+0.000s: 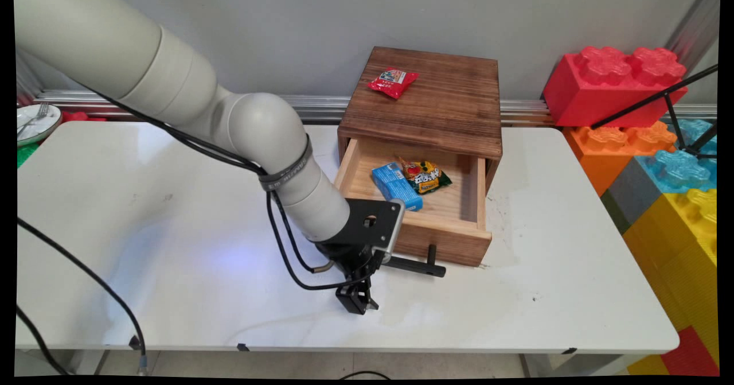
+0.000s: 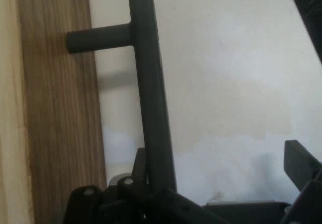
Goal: Open the drawer
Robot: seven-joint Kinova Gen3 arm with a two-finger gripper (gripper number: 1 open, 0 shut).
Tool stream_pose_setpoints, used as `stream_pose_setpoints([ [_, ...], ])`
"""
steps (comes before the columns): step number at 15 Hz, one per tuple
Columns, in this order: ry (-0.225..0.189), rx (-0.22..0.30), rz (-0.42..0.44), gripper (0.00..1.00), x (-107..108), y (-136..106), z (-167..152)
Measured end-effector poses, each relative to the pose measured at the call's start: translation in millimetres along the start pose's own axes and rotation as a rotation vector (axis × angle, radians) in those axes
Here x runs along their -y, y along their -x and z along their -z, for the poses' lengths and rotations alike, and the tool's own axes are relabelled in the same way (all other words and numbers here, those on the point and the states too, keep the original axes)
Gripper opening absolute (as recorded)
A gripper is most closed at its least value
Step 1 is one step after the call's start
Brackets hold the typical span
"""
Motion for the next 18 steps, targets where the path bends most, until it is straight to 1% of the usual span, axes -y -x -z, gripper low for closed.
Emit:
stream_pose_setpoints([
  [18, 0.031, -0.022, -0.02, 1.0, -57, -4, 7],
])
